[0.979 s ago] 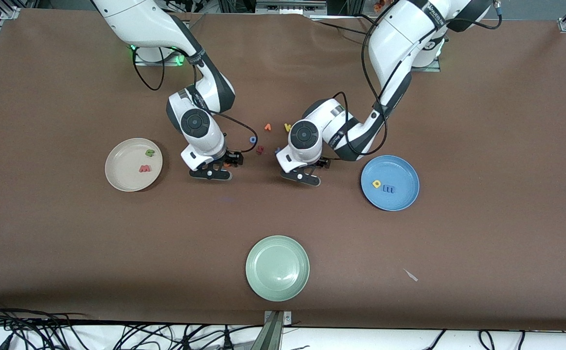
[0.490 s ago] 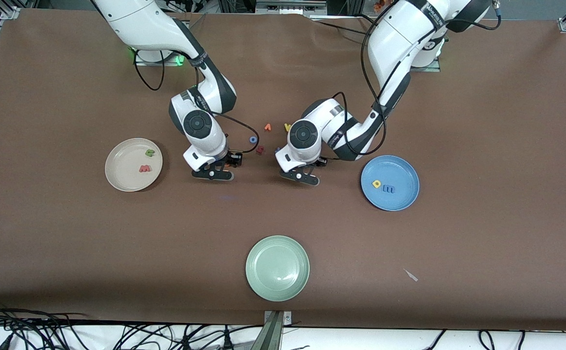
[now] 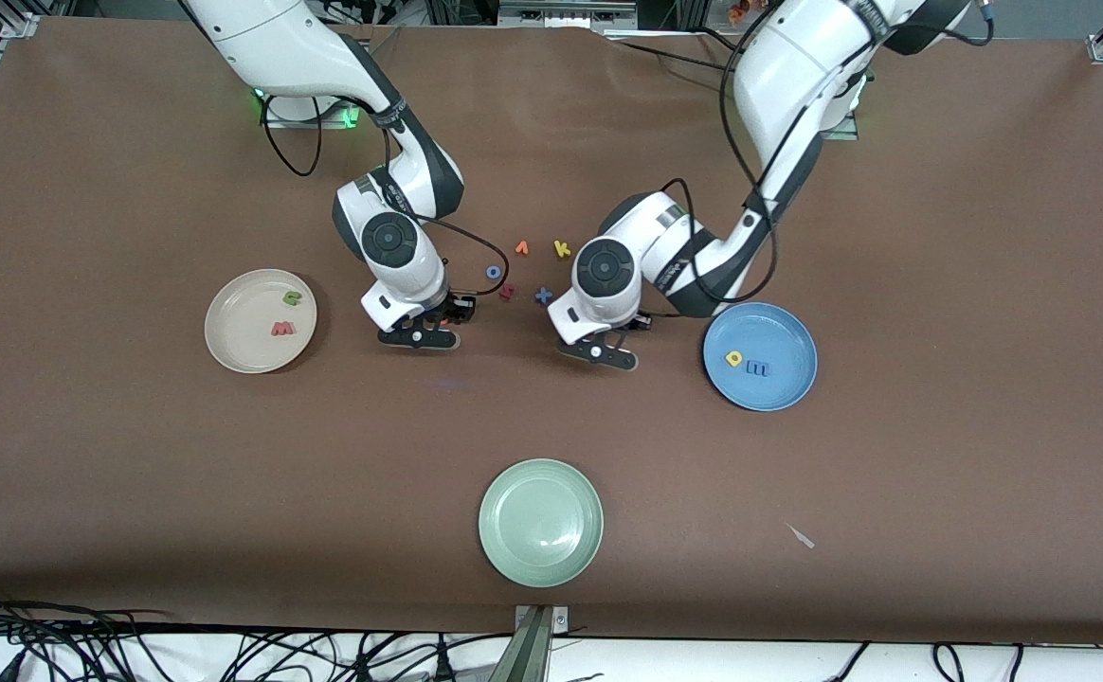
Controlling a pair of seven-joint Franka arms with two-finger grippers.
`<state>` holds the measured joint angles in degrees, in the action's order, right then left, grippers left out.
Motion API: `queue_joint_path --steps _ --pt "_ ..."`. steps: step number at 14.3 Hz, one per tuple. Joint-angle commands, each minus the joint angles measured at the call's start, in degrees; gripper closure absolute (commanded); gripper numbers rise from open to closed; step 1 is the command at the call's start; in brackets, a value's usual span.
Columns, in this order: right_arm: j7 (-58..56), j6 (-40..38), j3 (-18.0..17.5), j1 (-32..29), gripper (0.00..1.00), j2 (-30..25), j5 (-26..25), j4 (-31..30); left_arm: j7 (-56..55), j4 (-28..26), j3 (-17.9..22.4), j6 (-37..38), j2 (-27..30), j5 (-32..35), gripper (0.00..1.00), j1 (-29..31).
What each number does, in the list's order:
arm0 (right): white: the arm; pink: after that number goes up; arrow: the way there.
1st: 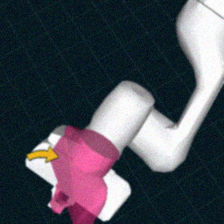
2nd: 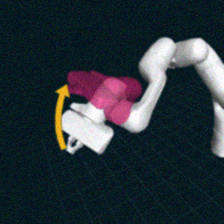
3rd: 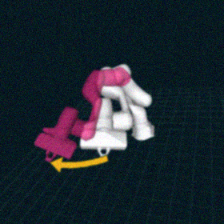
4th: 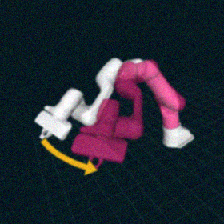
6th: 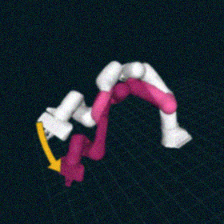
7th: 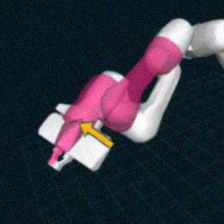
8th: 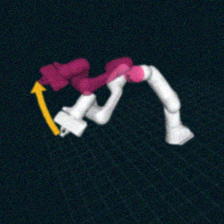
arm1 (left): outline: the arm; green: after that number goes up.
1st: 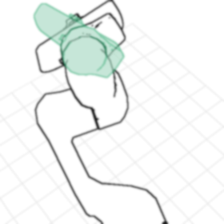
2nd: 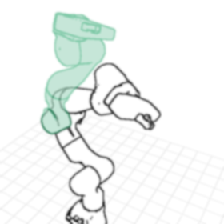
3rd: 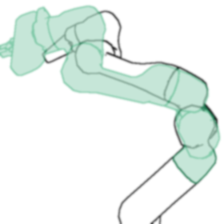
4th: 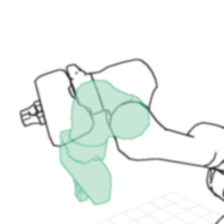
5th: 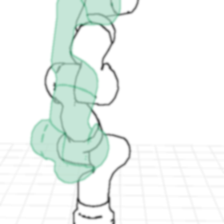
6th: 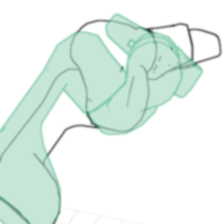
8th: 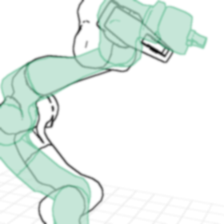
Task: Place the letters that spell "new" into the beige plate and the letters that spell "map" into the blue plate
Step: 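Carry the e toward the white plate while the left gripper lowers the d, then release the e on the white plate while the left gripper withdraws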
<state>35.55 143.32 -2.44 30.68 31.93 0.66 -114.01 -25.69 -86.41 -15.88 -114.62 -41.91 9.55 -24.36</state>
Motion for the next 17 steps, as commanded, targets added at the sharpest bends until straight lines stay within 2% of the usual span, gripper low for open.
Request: queue_joint_path --steps 1,3,5,7,9,12,13,14,15,16,17 --pt "-1.44 0.29 -0.11 0.08 0.57 0.5 0.74 0.19 9.84 -1.13 -0.2 7.1 5.86 1.26 1.0 5.0" --pt "-1.45 0.29 -0.11 0.08 0.62 0.5 0.83 0.19 17.57 -1.92 0.32 12.38 7.62 2.22 1.0 7.3" --pt "-1.36 0.29 -0.11 0.08 0.67 0.5 0.83 0.1 21.2 -3.41 0.06 14.42 8.95 4.51 1.0 10.46" --pt "-1.19 0.29 -0.11 0.08 0.72 0.5 0.83 0.1 21.38 -5.69 0.15 14.17 9.39 4.77 1.0 13.18" --pt "-1.36 0.2 -0.11 0.08 0.75 0.5 0.83 0.1 21.73 -9.63 -0.2 13.37 10.17 9.67 1.0 15.03" --pt "-1.98 -2.15 -0.11 0.08 0.8 -0.72 0.83 1.32 21.74 -15.96 -0.2 6.2 10.62 10.49 1.0 16.79" --pt "-2.24 -6.0 -0.02 -0.18 0.8 -1.43 0.74 2.9 21.74 -18.33 -0.2 2.68 10.71 10.49 1.0 17.84" --pt "-3.81 -10.47 0.24 -0.27 0.8 -1.78 0.74 4.83 21.74 -19.14 -0.2 1.52 10.71 10.49 0.95 18.03" --pt "-6.0 -14.0 0.77 -0.44 0.8 -3.09 0.83 5.45 21.74 -19.15 -0.2 1.51 10.62 10.49 0.52 18.2" --pt "-8.72 -16.04 2.34 -0.45 0.8 -4.41 0.83 5.37 21.74 -19.24 -0.2 1.51 10.45 10.49 0.02 18.29" --pt "-12.22 -17.45 3.4 -0.45 0.81 -5.99 0.83 4.94 21.74 -19.06 -0.2 1.77 10.53 10.4 0.0 18.38"
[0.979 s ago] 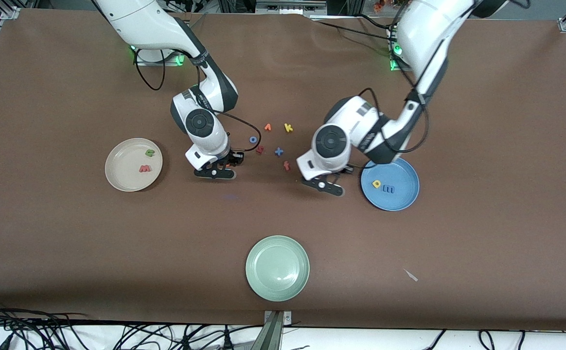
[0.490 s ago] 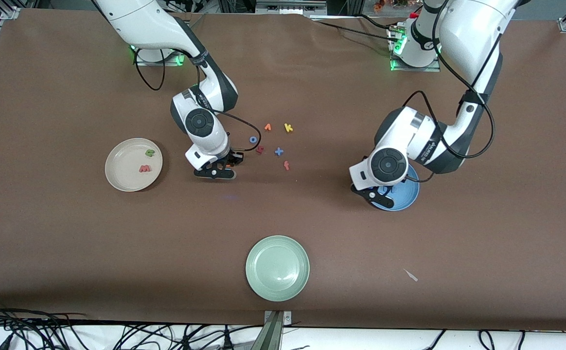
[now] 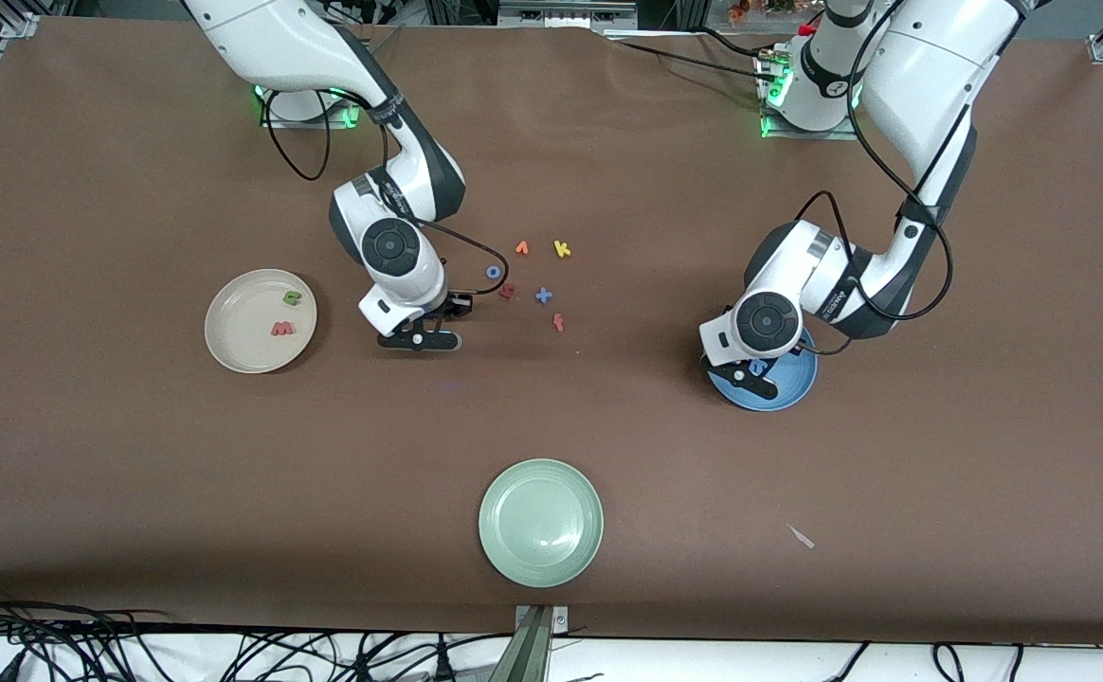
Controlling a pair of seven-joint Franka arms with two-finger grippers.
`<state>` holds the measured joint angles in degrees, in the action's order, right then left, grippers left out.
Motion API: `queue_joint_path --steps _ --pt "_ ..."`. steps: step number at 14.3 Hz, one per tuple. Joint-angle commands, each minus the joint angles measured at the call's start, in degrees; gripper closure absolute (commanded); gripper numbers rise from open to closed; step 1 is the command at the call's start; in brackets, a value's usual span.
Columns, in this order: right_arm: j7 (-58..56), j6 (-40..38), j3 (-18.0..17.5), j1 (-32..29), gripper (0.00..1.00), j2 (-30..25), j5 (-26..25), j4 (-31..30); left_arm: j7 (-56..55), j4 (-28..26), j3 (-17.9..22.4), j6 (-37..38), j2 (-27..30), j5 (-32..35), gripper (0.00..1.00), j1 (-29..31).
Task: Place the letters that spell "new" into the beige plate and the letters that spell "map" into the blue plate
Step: 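Release the e on the white plate while the left gripper withdraws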
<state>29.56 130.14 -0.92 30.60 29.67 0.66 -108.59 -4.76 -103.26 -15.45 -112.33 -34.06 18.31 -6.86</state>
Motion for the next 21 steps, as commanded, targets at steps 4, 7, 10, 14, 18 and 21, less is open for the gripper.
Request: queue_joint_path --steps 4,7,10,14,18,21 --pt "-21.1 -7.71 7.85 -0.45 0.81 -9.18 0.84 -5.3 0.72 2.69 -0.81 6.23 5.49 0.68 0.0 0.79" --pt "-30.94 -5.26 13.12 -0.36 0.81 -12.26 0.75 -10.66 0.46 9.1 -0.81 11.68 8.65 0.59 0.0 0.35" --pt "-36.67 -5.06 18.58 -0.45 0.81 -11.92 0.75 -12.87 0.11 19.54 -0.72 18.97 10.95 -4.31 0.0 0.62" --pt "-37.03 -4.98 22.02 -1.67 0.79 -8.94 0.75 -12.96 0.19 33.27 -0.28 26.55 10.95 -5.13 0.0 0.88" --pt "-36.51 -8.38 21.58 -2.83 0.0 -8.66 0.75 -9.12 -0.33 33.13 -0.01 27.08 15.59 -8.0 0.0 5.0" --pt "-35.89 -24.44 21.4 -2.3 0.0 -8.49 0.84 2.2 -1.21 19.57 2.87 22.72 26.37 -17.08 0.0 8.26"
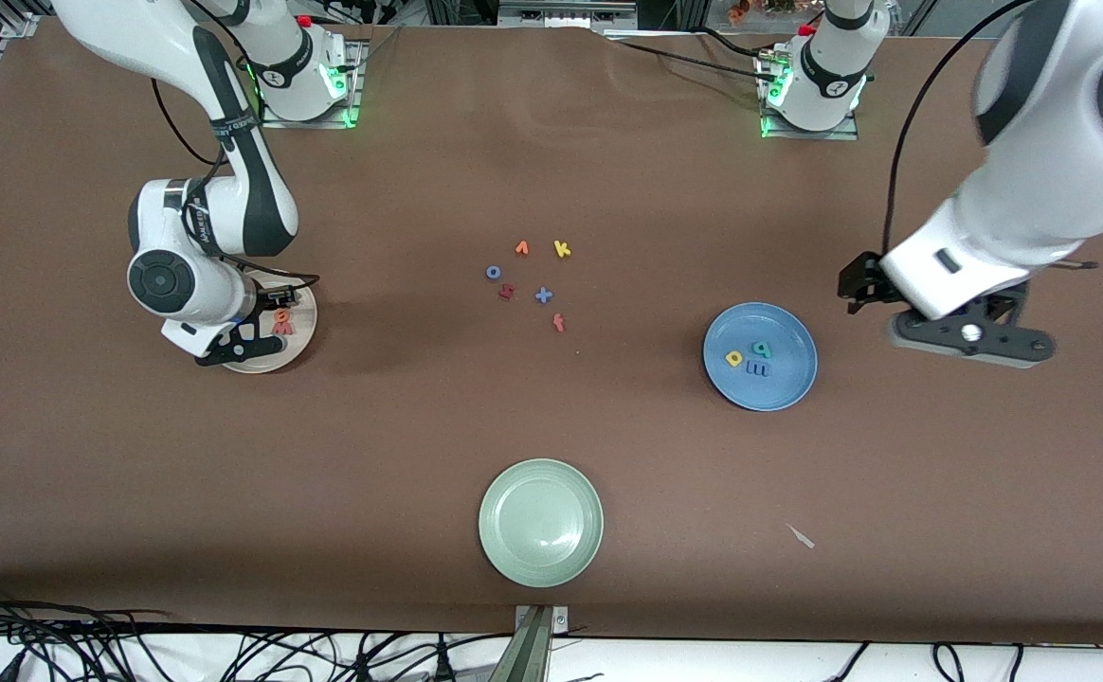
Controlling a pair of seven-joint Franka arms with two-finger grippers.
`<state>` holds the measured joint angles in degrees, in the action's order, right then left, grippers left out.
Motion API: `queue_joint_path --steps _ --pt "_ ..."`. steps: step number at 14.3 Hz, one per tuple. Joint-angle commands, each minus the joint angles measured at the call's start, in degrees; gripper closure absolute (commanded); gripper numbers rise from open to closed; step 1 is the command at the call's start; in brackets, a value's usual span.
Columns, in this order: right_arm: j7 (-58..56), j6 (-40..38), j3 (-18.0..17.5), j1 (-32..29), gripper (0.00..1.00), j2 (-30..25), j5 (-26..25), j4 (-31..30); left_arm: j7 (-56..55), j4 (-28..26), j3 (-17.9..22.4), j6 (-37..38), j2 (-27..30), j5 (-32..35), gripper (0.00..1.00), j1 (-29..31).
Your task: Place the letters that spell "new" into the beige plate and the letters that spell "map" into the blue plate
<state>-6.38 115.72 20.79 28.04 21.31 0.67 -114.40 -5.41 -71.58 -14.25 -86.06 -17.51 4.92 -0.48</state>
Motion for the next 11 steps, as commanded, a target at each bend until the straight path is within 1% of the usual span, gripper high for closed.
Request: queue_joint_path --steps 1,2,3,4,6,7,8,9,11 --pt "0.06 -14.17 -0.32 0.61 0.0 -0.13 0.74 11.44 -0.57 -19.83 1.86 -4.98 15.69 -3.87 0.0 1.89" --pt "0.06 -18.21 -0.32 1.13 0.0 -0.13 0.83 14.52 -0.66 -26.0 1.95 -5.87 20.02 -3.69 0.0 1.89" --pt "0.06 -21.65 -0.32 1.66 0.0 -0.22 0.83 17.16 -0.57 -27.46 2.12 -6.4 21.02 -3.87 0.0 2.33" --pt "0.06 -25.42 -0.32 2.1 0.0 -0.3 1.26 19.89 -0.48 -27.12 2.12 -6.49 21.11 -4.3 0.0 3.72" --pt "-0.12 -33.33 -0.05 2.28 0.0 -0.48 2.4 25.07 -0.57 -25.98 2.38 -6.23 20.76 -5.01 0.0 3.39" --pt "-0.03 -36.94 0.04 2.28 0.0 -0.48 2.58 27.36 -0.57 -24.06 4.74 -5.79 19.72 -5.62 0.0 2.17" --pt "-0.55 -38.97 0.12 2.28 0.0 -0.74 2.67 29.47 -0.05 -21.09 7.37 -4.05 17.53 -5.97 0.0 -0.46" --pt "-0.91 -39.08 0.39 2.19 0.0 -1.61 2.94 30.19 -0.04 -17.75 9.31 -1.86 14.64 -5.72 0.0 -1.18" --pt "-0.3 -38.56 -0.4 1.58 0.0 -4.25 2.76 30.11 0.22 -17.1 9.5 -1.83 14.17 -4.84 0.0 -1.45"
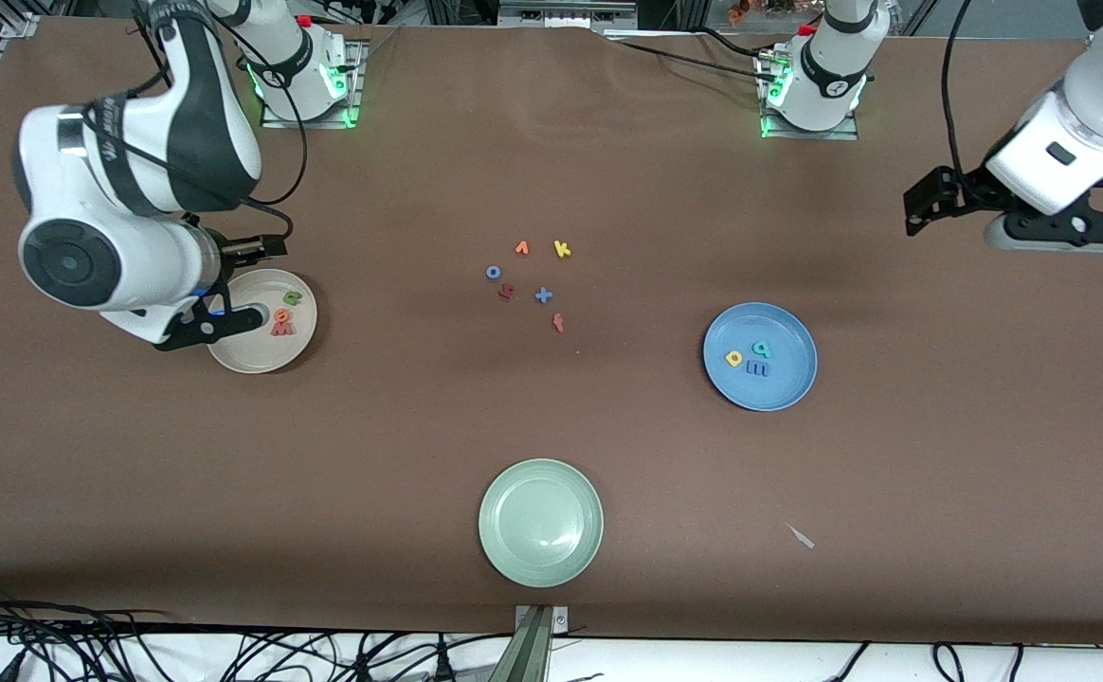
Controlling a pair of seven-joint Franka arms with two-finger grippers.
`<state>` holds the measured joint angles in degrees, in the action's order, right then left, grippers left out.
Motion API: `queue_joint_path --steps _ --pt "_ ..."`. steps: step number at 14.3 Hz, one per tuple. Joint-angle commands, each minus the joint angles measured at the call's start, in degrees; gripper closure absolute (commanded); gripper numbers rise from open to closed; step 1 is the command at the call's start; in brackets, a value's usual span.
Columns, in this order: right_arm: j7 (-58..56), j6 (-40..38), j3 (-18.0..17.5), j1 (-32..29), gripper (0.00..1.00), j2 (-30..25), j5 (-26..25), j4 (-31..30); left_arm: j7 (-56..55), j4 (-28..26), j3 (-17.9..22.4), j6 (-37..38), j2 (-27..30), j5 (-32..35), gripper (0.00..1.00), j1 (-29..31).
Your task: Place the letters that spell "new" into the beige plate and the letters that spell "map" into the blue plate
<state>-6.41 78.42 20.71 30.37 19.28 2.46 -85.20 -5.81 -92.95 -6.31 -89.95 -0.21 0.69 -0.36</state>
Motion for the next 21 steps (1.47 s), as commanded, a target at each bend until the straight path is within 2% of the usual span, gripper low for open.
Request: queue_joint_path --steps 1,4,6,9,13,17,21 --pt "-0.27 -0.91 -1.89 -1.97 0.0 -2.75 0.88 0.83 1.14 4.1 2.0 2.06 -2.96 -0.78 0.0 -1.58" --pt "1.84 3.13 -12.68 -11.88 0.0 -8.63 -2.36 -1.8 1.32 1.82 3.76 2.15 -1.38 -0.95 0.0 -2.1" --pt "2.01 4.63 -15.78 -14.72 0.0 -12.32 -6.05 -3.38 1.41 1.81 4.2 2.41 -1.2 -0.78 0.0 -2.19" --pt "1.84 6.92 -15.88 -17.72 0.0 -17.34 -4.58 -6.11 1.15 1.81 4.29 2.5 -0.76 -0.6 0.0 -3.42" --pt "2.89 7.88 -15.97 -22.1 0.0 -18.23 -4.75 -6.82 1.06 1.72 6.05 2.68 -0.06 -0.95 0.0 -2.99" --pt "2.98 7.8 -15.97 -23.34 0.0 -18.84 -4.48 -6.73 0.53 3.04 5.87 6.98 -0.58 -0.6 0.0 -2.81" --pt "2.98 8.15 -15.97 -23.69 0.0 -19.11 -2.82 -6.73 0.97 4.8 5.7 6.89 -1.46 -0.51 0.0 -2.98"
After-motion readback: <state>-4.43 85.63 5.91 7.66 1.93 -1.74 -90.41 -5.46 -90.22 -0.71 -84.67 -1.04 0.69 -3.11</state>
